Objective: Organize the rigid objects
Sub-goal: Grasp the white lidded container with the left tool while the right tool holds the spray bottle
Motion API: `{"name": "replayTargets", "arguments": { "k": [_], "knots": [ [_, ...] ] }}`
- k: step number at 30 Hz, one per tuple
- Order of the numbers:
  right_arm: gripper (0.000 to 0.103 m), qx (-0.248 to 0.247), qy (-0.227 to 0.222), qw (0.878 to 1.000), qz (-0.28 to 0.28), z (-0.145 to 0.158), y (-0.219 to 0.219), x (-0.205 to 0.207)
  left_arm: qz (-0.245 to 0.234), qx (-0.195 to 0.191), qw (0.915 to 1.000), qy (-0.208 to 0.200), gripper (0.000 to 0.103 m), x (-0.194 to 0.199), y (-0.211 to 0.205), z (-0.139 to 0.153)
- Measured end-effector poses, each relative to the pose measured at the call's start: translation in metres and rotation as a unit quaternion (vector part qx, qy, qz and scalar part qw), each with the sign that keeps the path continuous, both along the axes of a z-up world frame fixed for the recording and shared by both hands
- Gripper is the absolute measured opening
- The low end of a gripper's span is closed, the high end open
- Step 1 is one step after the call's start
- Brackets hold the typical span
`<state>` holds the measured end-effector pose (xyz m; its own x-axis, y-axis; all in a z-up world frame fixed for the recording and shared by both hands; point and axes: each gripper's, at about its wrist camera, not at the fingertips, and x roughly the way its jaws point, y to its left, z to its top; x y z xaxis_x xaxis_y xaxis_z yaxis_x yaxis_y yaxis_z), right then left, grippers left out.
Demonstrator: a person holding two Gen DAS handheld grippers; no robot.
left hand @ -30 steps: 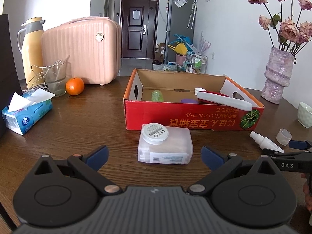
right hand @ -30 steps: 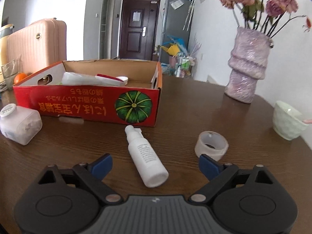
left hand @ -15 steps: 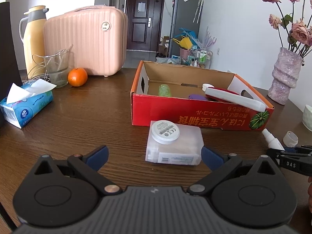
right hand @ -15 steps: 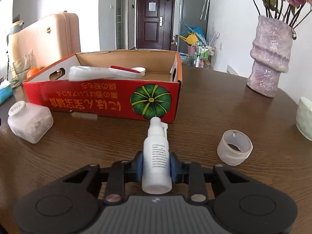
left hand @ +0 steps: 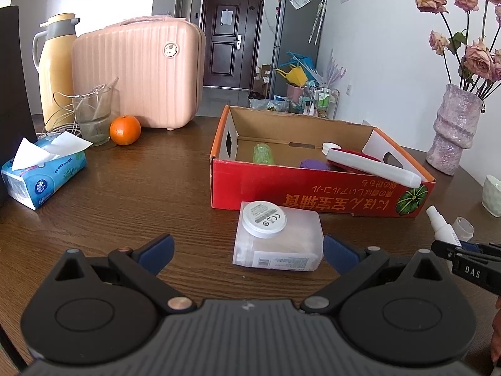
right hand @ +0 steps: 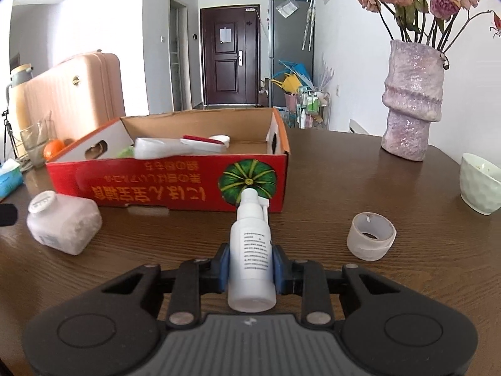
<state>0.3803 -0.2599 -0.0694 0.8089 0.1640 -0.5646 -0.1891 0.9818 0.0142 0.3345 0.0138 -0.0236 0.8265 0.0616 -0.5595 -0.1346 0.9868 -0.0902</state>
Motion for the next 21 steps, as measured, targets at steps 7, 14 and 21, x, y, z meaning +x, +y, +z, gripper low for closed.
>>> {"name": "replayTargets", "arguments": {
  "k": [7,14,21],
  "knots": [
    [0.027,0.015,-0.006,1.0,0.006,0.004,0.009,-0.014,-0.002,-0.001,1.0,-0.008,0.103,0.002,0.003,0.001],
    [0.027,0.024,-0.015,1.0,-0.001,0.008,0.01,-0.022,-0.003,0.01,0.9999,-0.011,0.103,0.009,0.008,-0.004],
    [0.027,0.026,-0.023,0.999,-0.005,0.011,0.011,-0.027,-0.01,0.04,0.999,-0.015,0.103,0.023,0.003,-0.008]
  ]
}}
